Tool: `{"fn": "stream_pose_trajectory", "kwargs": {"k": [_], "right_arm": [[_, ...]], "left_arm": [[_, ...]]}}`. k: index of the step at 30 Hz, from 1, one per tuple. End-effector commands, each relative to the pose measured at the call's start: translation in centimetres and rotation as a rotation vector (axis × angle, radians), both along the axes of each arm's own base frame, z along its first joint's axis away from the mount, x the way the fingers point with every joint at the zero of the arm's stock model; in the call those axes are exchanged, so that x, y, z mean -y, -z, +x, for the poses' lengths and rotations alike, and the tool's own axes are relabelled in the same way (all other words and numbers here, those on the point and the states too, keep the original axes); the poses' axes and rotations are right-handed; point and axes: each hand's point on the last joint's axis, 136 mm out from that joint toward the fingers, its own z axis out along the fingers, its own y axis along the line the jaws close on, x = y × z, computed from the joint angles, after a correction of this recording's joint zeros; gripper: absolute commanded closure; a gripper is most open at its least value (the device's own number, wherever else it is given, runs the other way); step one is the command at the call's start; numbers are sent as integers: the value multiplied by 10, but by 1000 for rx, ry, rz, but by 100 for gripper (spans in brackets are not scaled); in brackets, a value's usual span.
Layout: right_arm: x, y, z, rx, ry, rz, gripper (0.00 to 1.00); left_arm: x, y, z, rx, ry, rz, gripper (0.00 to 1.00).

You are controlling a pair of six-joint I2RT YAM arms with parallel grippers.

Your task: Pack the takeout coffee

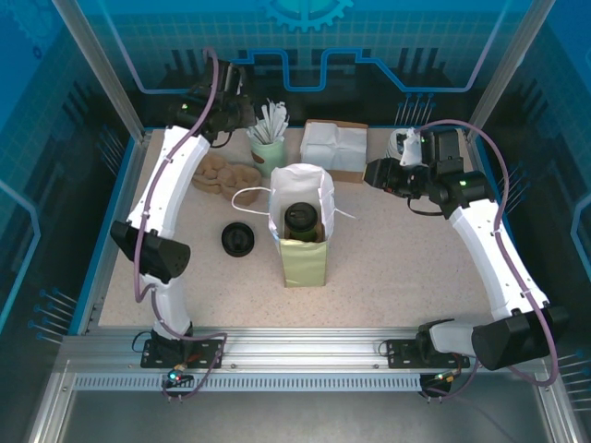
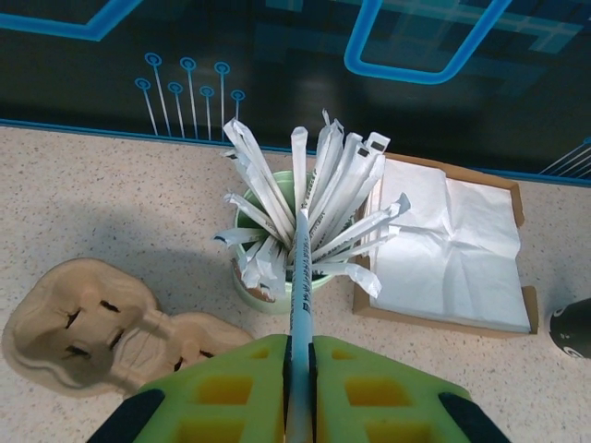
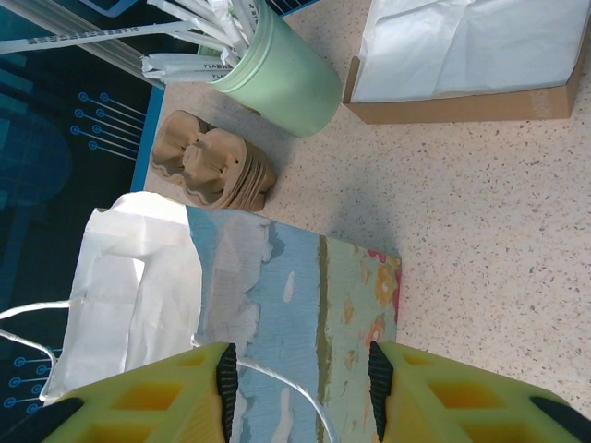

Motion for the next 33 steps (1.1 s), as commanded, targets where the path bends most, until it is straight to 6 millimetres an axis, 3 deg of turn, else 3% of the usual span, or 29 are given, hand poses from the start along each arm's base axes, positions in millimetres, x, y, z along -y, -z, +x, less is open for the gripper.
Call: {"fn": "stream_pose_trajectory", "kwargs": {"k": [1,7,13,19,24,28,33], "right_arm": [[3,-6,-2,26,-2,13,57],[3,-5,0,32,3,14,57],[3,1,5,17,2,3,57],[1,9,10,-1,-9,5,57],[-1,13,14,-11,-13,7,57],[-2,17,17,-23,-14,16,58],[-4,20,17,-32,-17,15,57]], "left_arm": [[-9,-48,-30,78,11,20,86],[-12,-80,-77,115,32,29,87],[15,-101,-141,170,171,116,86],[47,-94,-206,157,351,152,87],[57,-91,-248,132,446,188,87],[70,-73,-265,48,538,206,87],[89,-31,-279,-129,674,255,89]]}}
